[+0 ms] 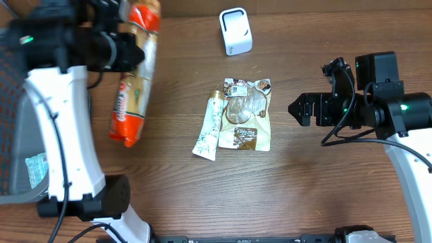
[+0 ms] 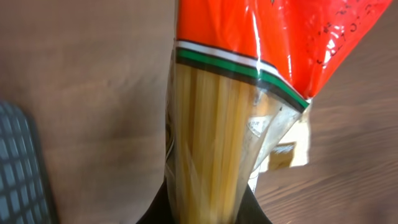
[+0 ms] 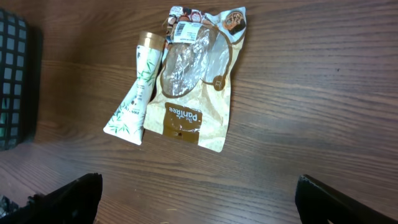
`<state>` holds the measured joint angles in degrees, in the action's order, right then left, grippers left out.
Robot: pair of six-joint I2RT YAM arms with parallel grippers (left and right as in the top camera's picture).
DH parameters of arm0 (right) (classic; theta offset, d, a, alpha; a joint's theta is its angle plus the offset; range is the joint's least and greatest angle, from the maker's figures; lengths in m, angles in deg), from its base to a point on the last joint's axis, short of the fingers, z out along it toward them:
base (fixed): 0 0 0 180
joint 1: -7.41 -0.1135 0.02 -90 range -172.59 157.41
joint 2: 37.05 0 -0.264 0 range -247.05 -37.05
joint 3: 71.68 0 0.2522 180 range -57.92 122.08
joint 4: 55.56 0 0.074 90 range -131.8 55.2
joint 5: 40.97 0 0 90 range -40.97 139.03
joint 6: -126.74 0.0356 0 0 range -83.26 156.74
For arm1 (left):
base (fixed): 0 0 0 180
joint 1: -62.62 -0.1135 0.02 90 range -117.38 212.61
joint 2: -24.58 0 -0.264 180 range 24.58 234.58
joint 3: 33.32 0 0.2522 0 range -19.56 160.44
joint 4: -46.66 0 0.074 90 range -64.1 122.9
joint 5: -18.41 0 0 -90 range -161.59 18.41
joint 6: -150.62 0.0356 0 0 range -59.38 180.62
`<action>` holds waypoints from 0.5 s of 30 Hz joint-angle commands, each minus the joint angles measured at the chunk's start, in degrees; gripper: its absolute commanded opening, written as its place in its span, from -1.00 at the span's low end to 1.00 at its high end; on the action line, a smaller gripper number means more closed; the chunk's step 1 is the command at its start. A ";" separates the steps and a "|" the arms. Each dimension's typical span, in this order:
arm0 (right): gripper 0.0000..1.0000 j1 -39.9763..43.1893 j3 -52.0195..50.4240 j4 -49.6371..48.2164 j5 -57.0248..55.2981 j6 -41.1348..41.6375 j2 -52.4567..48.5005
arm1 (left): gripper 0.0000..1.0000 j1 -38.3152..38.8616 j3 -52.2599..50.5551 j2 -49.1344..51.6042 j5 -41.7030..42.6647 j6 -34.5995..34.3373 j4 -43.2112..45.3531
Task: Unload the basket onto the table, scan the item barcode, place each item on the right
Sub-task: 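Lay the red spaghetti pack left of the white tube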
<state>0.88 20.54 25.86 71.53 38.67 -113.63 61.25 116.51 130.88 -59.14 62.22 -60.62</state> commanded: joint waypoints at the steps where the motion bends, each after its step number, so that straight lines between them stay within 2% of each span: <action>1: 1.00 -0.33 1.40 -0.02 0.11 -0.26 0.02 | -0.92 1.51 -7.61 -0.66 -6.08 -3.23 4.00; 5: 1.00 -0.33 1.40 -0.02 0.11 -0.26 0.02 | -0.91 3.04 -20.76 -0.66 -6.03 -5.84 12.87; 15: 1.00 -0.33 1.40 0.02 0.11 -0.24 0.02 | -0.91 5.01 -37.90 -0.66 -4.63 -7.63 24.37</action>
<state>0.88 20.54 25.97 71.53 38.63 -113.63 64.62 81.02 131.47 -64.85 56.45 -38.45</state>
